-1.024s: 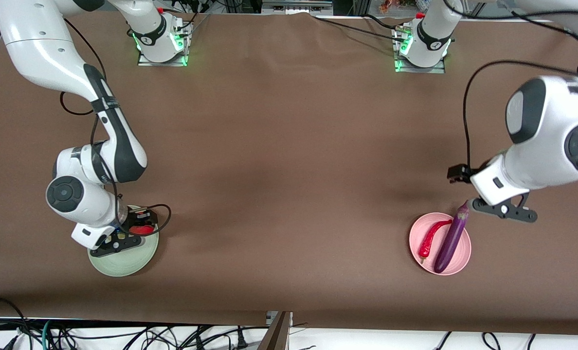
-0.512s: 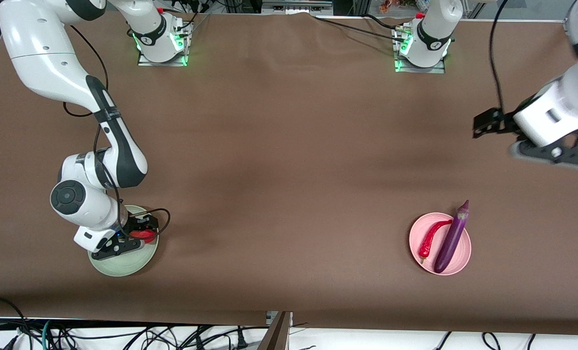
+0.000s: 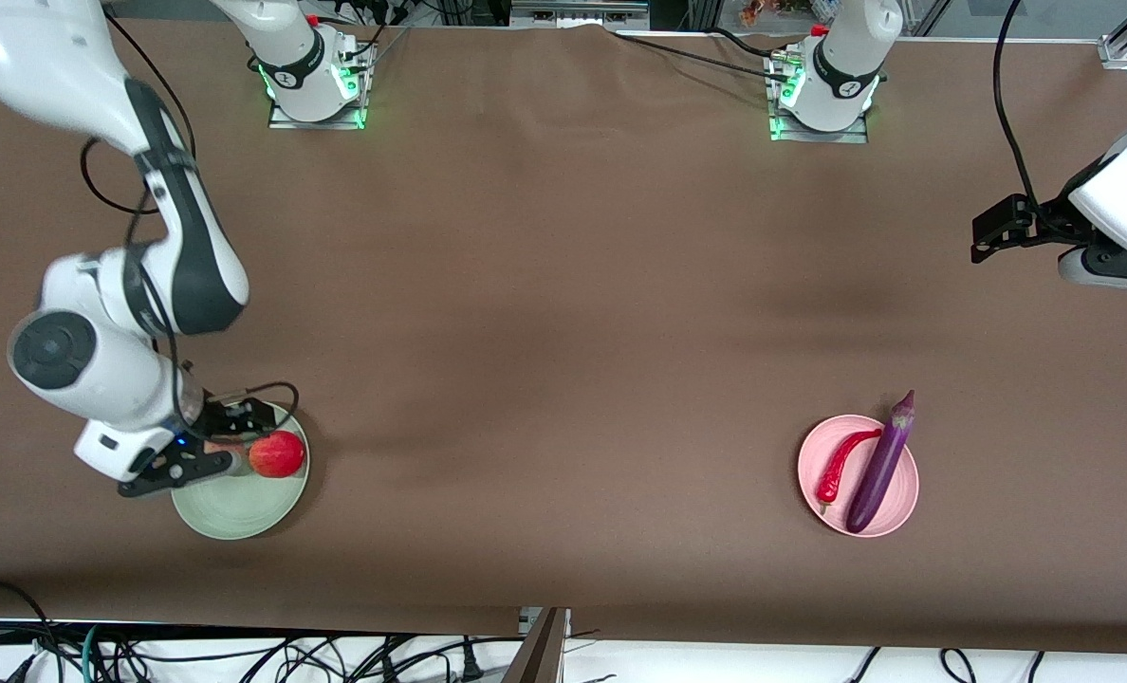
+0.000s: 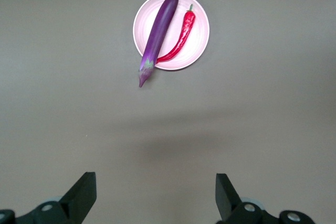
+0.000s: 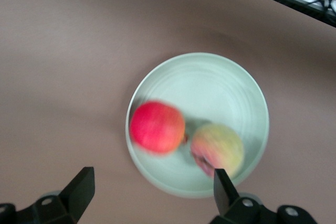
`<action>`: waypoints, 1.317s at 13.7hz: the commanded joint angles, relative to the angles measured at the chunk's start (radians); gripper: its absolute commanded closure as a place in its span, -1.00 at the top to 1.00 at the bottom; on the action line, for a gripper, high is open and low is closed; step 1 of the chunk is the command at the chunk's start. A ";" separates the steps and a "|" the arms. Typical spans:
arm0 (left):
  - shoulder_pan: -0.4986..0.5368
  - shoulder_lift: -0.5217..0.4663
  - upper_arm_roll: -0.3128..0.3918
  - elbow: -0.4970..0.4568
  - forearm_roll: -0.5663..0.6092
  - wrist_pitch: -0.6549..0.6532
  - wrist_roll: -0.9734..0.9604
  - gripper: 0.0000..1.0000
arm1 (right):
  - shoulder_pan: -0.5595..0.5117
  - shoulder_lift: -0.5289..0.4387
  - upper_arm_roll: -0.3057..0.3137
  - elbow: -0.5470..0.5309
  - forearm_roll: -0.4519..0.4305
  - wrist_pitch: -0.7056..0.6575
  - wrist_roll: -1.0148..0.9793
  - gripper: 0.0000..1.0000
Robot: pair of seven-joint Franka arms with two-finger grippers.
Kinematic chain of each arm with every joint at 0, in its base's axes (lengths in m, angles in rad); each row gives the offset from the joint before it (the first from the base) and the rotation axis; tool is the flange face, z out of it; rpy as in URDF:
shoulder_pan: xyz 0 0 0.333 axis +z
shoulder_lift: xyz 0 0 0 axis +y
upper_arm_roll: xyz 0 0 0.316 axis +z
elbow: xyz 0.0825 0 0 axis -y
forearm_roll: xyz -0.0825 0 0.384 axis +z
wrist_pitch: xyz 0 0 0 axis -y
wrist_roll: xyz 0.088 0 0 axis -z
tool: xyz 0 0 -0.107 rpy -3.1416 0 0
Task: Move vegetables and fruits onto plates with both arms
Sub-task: 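Release the red apple on the green plate and retract the right arm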
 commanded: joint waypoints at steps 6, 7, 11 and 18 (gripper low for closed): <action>0.073 -0.075 -0.065 -0.099 0.004 0.013 -0.049 1.00 | -0.009 -0.255 -0.002 0.010 0.126 -0.408 0.108 1.00; 0.071 -0.066 -0.065 -0.087 0.004 0.011 -0.049 1.00 | -0.011 -0.277 0.001 0.010 0.134 -0.451 0.151 1.00; 0.062 -0.038 -0.065 -0.041 0.004 -0.022 -0.062 1.00 | -0.014 -0.389 0.003 -0.042 0.161 -0.571 0.156 1.00; 0.060 -0.035 -0.065 -0.038 0.004 -0.021 -0.065 1.00 | -0.022 -0.483 -0.005 -0.064 0.170 -0.585 0.144 1.00</action>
